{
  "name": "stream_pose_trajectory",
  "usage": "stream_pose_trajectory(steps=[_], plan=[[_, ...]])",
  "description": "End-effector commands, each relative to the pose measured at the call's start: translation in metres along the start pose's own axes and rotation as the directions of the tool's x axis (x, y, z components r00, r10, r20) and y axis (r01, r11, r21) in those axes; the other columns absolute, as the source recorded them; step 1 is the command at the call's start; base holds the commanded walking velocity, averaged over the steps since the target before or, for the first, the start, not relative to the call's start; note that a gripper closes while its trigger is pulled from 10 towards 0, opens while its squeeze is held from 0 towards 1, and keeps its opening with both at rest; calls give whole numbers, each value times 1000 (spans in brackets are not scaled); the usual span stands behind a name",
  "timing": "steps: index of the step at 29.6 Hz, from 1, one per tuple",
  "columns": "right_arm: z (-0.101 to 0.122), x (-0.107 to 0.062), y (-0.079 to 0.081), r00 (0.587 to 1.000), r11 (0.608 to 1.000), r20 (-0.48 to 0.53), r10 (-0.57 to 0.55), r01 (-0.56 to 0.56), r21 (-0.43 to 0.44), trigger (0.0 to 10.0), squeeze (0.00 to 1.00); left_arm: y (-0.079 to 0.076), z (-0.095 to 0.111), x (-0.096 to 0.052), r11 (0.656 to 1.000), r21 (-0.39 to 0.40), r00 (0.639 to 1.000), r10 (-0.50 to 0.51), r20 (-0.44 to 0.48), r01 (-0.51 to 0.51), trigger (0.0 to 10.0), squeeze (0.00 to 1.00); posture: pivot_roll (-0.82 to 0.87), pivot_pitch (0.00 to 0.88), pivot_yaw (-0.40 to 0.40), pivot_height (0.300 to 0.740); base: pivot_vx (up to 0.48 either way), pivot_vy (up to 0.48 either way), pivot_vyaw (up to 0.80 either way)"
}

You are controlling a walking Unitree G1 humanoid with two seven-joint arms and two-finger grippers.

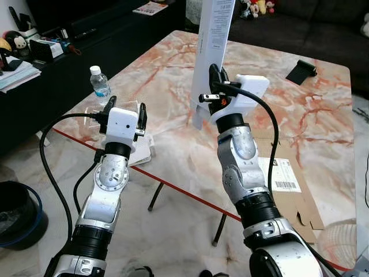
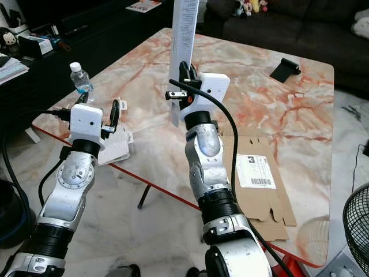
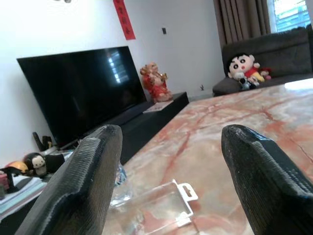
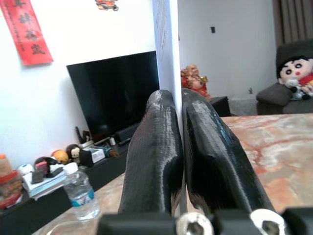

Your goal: Picking trash to rubbish bin

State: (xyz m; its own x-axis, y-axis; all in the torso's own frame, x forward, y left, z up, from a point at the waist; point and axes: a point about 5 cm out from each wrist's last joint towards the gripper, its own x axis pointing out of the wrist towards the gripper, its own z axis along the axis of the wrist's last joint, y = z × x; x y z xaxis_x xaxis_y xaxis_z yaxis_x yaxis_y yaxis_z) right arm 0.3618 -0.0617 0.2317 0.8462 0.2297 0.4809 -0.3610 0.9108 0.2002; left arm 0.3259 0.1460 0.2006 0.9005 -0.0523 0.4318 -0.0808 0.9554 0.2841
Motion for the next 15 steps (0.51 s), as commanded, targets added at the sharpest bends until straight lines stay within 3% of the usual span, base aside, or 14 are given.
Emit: stream_pose_trajectory(steps=[1, 15], plan=[[-2, -1, 5, 1000, 1000, -7, 11, -11, 18, 10000, 0, 1, -2, 0, 1000, 17, 1000, 4, 2, -4, 10000, 0, 137, 47, -24, 740, 0, 0, 0], [-6, -1, 3, 1000, 1000, -22, 6, -6, 16, 10000, 0, 1, -3, -1, 1000, 19, 1000, 6, 3, -6, 10000, 0, 140, 54, -28, 740, 0, 0, 0]])
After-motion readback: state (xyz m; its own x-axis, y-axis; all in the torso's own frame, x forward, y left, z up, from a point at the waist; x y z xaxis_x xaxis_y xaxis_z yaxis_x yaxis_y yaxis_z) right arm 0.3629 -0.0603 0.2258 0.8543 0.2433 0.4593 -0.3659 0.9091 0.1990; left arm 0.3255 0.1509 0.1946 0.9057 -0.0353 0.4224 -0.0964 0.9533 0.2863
